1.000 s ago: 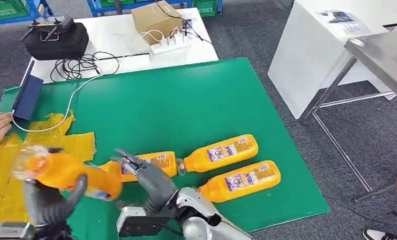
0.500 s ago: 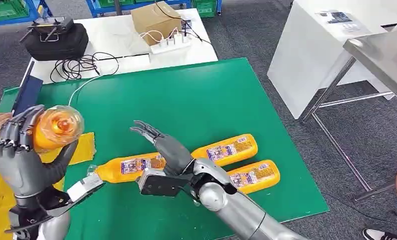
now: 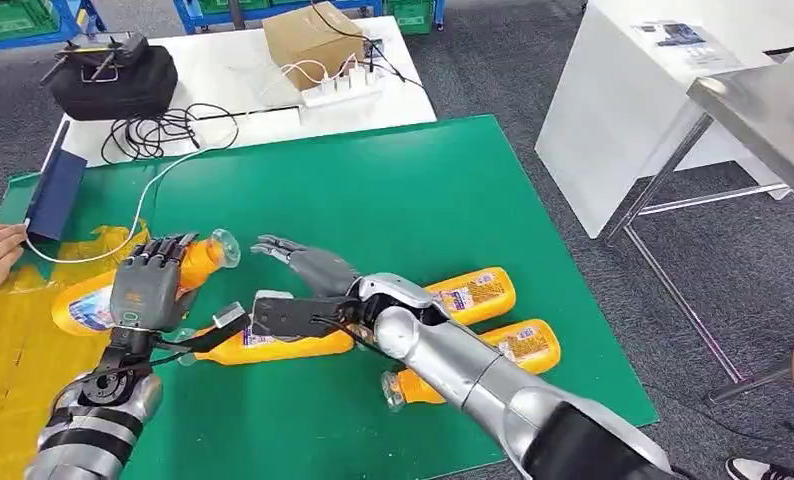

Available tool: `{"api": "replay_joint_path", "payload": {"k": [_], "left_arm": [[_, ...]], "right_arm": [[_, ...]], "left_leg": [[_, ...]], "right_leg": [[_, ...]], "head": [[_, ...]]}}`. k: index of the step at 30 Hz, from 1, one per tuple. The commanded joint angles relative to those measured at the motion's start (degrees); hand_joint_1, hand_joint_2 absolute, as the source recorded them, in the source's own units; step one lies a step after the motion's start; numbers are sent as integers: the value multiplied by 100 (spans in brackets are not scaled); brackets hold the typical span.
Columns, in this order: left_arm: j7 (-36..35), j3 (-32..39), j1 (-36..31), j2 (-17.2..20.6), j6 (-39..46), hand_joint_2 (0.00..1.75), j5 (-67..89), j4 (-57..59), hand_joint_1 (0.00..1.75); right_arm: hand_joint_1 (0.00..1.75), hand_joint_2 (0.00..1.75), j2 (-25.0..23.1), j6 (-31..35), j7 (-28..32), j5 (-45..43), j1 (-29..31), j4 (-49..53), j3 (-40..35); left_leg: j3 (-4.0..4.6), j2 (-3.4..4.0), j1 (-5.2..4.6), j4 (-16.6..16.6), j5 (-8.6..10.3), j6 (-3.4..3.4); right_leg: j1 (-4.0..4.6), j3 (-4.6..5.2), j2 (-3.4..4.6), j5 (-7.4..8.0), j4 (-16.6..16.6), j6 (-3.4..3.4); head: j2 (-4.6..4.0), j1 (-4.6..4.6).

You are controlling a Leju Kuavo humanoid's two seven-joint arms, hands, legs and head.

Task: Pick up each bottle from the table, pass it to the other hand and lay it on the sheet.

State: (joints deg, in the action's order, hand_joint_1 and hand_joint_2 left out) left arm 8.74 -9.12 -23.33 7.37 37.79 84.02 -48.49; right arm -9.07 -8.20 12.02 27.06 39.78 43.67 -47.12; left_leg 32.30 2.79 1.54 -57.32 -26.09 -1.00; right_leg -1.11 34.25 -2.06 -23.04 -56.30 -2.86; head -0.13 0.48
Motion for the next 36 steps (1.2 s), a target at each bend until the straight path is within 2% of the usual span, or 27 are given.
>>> {"api": "replay_joint_path", "payload": {"k": [1,4,9,14,18,19,20,23,24,27,35,36], "left_arm": [[-18,-305,-529,105,0,175,-8,1172,175],[-34,-298,-509,100,-117,175,-19,1142,175],[-567,-389,-1287,204,-1484,175,128,2602,175],[-654,-350,-1667,310,-2297,175,76,3015,175],[-536,-305,-1845,312,-3067,175,-25,3233,175],[-530,-312,-1857,299,-3086,175,-22,3232,175],[-365,-325,-1931,254,-3303,0,-56,3279,0],[174,-63,-2120,102,-4114,0,-475,3398,0],[181,-72,-2141,84,-4139,0,-477,3377,0],[810,86,-2295,9,-4702,0,-827,3388,0],[1448,296,-2535,-223,-5116,0,-1361,3315,0],[1454,292,-2547,-247,-5113,0,-1419,3307,0]], "right_arm": [[0,175,-56,-15,-22,-21,419,-766,-325],[0,175,-36,-17,-36,-34,413,-742,-344],[0,175,-293,-229,-303,-31,635,-1307,-644],[0,175,-393,-457,-490,16,654,-1652,-872],[0,175,-379,-1192,-991,221,792,-2085,-1318],[0,175,-366,-1171,-987,223,772,-2090,-1325],[0,175,-368,-1286,-1074,301,736,-2208,-1455],[0,175,-433,-1422,-1096,487,508,-2433,-1726],[0,175,-442,-1347,-1097,502,434,-2449,-1741],[0,175,-565,-1482,-1045,609,262,-2597,-1921],[0,175,-587,-1951,-1125,821,9,-2754,-2296],[166,175,-559,-1973,-1129,850,-6,-2754,-2339]], "left_leg": [[-1,-21,1,-2,-2,12],[8,-24,2,-5,-2,12],[16,-20,1,-6,2,7],[14,-23,7,-4,6,6],[7,-18,9,-5,2,11],[7,-13,9,-3,4,7],[6,-23,9,-3,5,11],[-1,-28,8,3,8,11],[-2,-31,8,2,8,12],[-18,-41,8,12,12,11],[-32,-44,9,8,12,14],[-37,-31,10,7,10,10]], "right_leg": [[1,-3,9,-3,-2,10],[2,5,8,-3,-4,12],[1,14,6,0,-7,12],[10,13,2,-1,-5,12],[11,9,17,-1,-12,13],[11,7,12,0,-9,9],[11,5,13,1,-9,13],[10,-4,7,2,-3,13],[9,-5,7,2,-4,14],[9,-24,-5,2,6,13],[10,-39,-8,3,9,10],[11,-40,-5,3,8,9]], "head": [[0,0],[0,0],[0,2],[0,0],[0,2],[0,0],[0,0],[0,2],[0,0],[0,0],[0,2],[0,2]]}}
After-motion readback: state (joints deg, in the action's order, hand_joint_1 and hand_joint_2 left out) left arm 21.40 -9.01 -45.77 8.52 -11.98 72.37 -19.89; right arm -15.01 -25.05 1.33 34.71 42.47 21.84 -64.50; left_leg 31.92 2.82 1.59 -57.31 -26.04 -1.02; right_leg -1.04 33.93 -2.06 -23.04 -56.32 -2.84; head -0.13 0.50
